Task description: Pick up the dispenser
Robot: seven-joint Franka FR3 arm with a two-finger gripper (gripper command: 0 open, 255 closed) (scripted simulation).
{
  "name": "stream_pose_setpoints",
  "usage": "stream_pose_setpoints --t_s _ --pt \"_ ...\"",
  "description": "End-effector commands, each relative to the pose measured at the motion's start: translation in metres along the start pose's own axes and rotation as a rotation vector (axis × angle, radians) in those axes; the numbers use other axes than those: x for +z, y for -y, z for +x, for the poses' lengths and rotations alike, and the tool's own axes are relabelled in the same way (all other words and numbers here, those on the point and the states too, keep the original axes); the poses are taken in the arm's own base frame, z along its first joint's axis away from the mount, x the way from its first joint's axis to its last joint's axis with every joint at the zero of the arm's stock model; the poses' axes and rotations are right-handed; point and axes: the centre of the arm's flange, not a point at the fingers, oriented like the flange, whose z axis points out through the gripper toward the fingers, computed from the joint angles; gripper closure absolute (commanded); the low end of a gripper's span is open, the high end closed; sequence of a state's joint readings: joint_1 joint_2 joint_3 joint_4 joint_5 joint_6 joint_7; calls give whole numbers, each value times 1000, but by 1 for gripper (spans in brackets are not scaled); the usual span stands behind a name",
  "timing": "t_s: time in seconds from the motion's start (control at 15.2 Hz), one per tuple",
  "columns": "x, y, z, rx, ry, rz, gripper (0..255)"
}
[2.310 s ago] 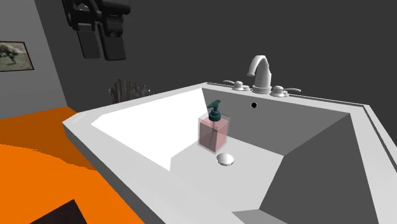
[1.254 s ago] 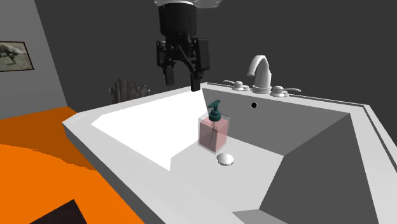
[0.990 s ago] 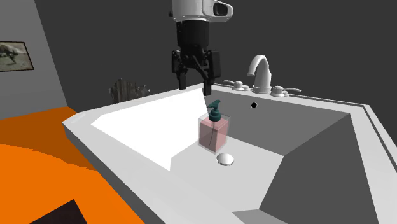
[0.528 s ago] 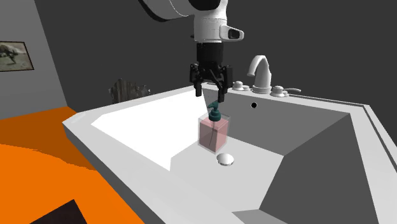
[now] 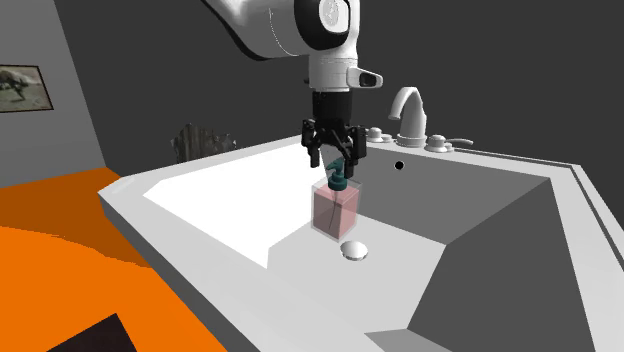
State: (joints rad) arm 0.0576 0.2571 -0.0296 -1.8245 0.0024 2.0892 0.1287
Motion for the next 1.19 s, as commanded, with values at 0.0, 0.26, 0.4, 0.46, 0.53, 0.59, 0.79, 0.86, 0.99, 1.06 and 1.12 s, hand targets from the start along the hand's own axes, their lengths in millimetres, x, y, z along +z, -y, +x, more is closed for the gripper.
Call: stream_pose_setpoints --t_s 0.0,0.26,0.4,0.46,0.53,0.59,0.79,0.86,0.99,1.06,1.12 --pt "5 0 1 0 -1 0 0" --pt "5 0 1 0 -1 0 255" --pt "5 0 1 0 -1 0 255" --pt "5 0 1 0 -1 0 255" --pt "5 0 1 0 -1 0 255" --pt "5 0 1 0 -1 0 255" --pt "0 0 1 0 -1 0 255" --pt "-5 0 1 0 -1 0 255" --pt "-16 0 1 0 -1 0 255" --pt "-21 0 1 0 -1 0 255" --pt "-26 0 1 0 -1 0 255"
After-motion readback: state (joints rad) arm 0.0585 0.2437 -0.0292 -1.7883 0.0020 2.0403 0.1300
